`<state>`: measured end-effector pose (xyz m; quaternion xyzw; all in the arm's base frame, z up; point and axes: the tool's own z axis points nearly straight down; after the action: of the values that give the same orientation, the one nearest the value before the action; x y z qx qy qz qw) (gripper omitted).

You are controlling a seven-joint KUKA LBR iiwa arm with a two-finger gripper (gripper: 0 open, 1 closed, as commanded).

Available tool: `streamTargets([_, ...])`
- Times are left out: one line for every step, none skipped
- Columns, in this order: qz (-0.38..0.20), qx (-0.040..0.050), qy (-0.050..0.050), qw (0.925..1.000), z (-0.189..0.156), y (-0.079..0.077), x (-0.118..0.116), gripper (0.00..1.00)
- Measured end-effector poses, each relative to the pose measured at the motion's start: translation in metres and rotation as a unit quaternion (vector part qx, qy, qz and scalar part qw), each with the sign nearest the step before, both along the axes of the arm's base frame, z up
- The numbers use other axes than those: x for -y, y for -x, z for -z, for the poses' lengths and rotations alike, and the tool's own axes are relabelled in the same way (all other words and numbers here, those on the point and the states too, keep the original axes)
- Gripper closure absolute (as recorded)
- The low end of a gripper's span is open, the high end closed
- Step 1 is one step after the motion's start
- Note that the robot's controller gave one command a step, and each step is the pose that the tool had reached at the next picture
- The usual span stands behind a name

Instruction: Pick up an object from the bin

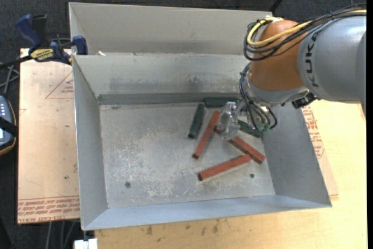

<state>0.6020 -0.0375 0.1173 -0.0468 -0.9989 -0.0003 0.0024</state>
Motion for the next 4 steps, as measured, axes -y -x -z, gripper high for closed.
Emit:
streamTargets([-0.028,0.0032,0.000,0.9996,0.0315,-0.0534,0.0302,0.00])
streamTargets([-0.029,0.0045,0.000,0.9996,0.0297,-0.0543,0.0299,0.00])
streamTargets([0.023,0.0049,0.000,0.9997,0.0332,-0.0478,0.0214,1.00])
streamTargets([0.023,0.0040,0.000,0.9997,0.0344,-0.0470,0.0211,0.00])
